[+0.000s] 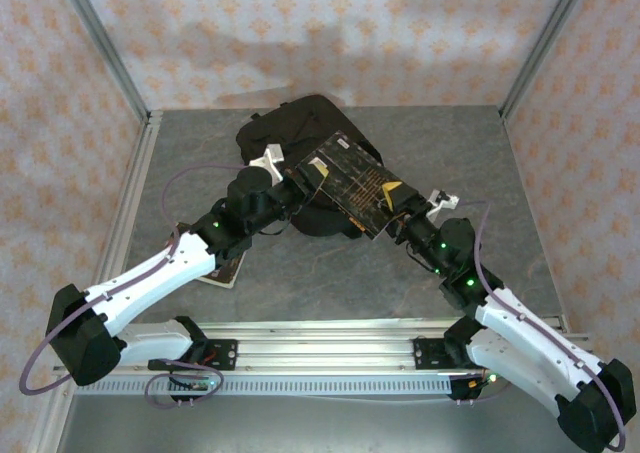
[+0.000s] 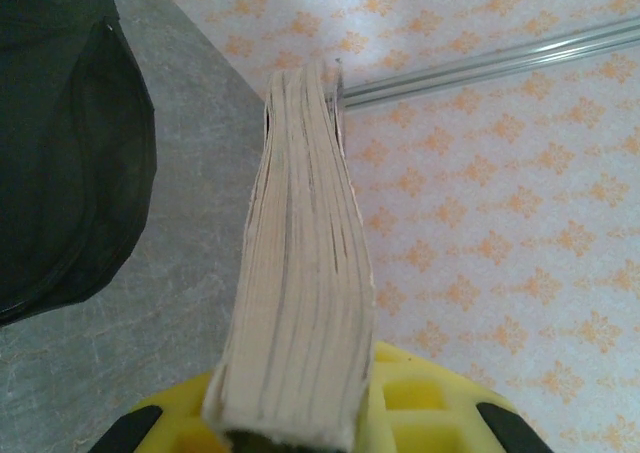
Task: Pack the student bag
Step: Rotate the book.
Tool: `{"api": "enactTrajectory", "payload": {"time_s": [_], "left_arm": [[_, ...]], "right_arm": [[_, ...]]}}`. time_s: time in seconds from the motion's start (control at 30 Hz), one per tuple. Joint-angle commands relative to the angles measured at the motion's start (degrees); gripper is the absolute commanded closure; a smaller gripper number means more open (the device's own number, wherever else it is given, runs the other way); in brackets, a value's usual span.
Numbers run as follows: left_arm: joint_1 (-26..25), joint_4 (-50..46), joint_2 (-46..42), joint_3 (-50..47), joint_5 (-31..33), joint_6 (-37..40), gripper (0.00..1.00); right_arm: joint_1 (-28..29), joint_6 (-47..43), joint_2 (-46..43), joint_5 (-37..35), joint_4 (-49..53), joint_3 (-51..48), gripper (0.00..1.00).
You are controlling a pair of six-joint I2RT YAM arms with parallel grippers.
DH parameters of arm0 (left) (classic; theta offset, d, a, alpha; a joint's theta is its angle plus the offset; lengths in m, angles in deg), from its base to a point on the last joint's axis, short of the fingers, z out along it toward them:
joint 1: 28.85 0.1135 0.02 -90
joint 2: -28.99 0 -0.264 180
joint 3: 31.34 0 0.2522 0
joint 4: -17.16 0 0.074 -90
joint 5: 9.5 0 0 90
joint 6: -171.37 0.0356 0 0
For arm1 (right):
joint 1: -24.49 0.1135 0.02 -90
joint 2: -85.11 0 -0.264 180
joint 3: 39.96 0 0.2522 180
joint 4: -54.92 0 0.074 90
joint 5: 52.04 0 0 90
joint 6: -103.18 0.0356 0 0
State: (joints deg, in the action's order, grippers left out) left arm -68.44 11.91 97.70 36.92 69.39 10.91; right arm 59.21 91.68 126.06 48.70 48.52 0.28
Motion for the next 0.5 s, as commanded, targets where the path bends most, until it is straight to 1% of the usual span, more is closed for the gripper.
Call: {"api": "enactTrajectory", "payload": {"time_s": [0.0,0.07,0.13,0.17,0.2,0.27,0.3,0.4,0.47], "left_arm": [[0.6,3.2,-0.7,1.1,1.1,1.5,1.00],[0.6,2.8,0.2,1.6,-0.3,1.8,1.00],[0.6,0.9,1.3,3.0,-1.4,3.9,1.00],[0.6,-2.5,2.0,4.9,-2.0,6.9,0.93],[0.5,-7.0,2.6,7.4,-2.0,12.0,0.83],[0.5,-17.6,4.9,13.2,-0.3,23.3,0.63],[0.5,-23.1,6.6,16.3,1.4,29.6,0.54],[0.5,-37.7,12.9,25.7,4.3,45.7,0.41],[0.4,-44.9,17.9,31.0,6.1,52.9,0.31]], "right_arm": [[0.3,-2.1,-2.2,-0.5,-0.8,0.2,0.75],[0.3,-4.0,-3.2,-2.0,2.7,1.3,0.88],[0.3,-6.9,-3.9,-3.1,7.4,3.3,1.00],[0.3,-9.2,-4.4,-3.8,11.0,5.0,1.00],[0.4,-12.1,-5.0,-5.4,16.4,7.4,1.00],[0.3,-18.3,-5.8,-9.2,27.4,12.3,1.00],[0.3,-21.4,-5.9,-11.8,33.3,15.1,1.00],[0.3,-29.4,-6.4,-19.2,45.4,21.0,1.00],[0.3,-34.0,-6.8,-24.5,51.4,24.0,1.00]]}}
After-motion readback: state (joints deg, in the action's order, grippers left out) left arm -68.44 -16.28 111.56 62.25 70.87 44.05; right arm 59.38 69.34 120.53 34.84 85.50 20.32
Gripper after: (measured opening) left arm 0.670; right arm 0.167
